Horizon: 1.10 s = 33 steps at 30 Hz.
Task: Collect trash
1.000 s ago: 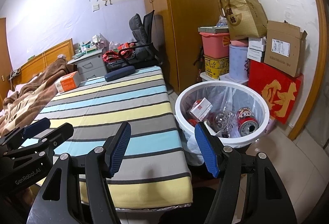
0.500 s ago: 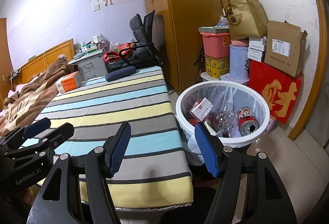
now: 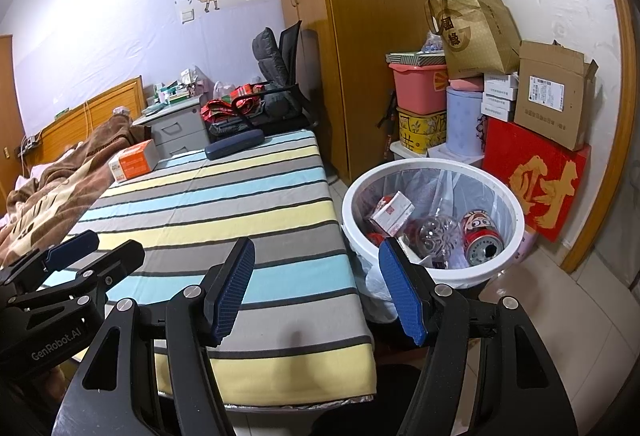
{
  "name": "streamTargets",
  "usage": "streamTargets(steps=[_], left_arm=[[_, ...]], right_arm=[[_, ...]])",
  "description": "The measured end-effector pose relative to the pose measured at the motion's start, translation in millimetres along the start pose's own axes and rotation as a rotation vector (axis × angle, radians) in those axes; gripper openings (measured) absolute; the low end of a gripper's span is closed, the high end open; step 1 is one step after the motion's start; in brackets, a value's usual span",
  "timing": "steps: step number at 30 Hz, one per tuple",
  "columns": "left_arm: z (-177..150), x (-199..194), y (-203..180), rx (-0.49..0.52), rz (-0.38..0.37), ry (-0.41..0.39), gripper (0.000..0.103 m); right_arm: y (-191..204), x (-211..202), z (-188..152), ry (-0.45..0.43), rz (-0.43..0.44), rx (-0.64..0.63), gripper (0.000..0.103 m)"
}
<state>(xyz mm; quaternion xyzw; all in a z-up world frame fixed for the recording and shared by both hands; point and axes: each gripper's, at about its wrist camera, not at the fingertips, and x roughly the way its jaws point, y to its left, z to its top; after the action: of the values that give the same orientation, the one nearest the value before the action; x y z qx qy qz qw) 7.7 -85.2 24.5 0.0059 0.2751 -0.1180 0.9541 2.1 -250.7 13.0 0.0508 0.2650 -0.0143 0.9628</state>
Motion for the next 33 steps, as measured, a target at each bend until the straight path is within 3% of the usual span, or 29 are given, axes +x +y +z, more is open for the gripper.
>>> streamTargets(steps=[33], left_arm=[[-1.0, 1.8, 1.9, -0.003, 0.007, 0.003, 0.073]], right_arm=[[2.8, 1.4, 0.5, 0.005, 0.002, 0.003, 0.066]])
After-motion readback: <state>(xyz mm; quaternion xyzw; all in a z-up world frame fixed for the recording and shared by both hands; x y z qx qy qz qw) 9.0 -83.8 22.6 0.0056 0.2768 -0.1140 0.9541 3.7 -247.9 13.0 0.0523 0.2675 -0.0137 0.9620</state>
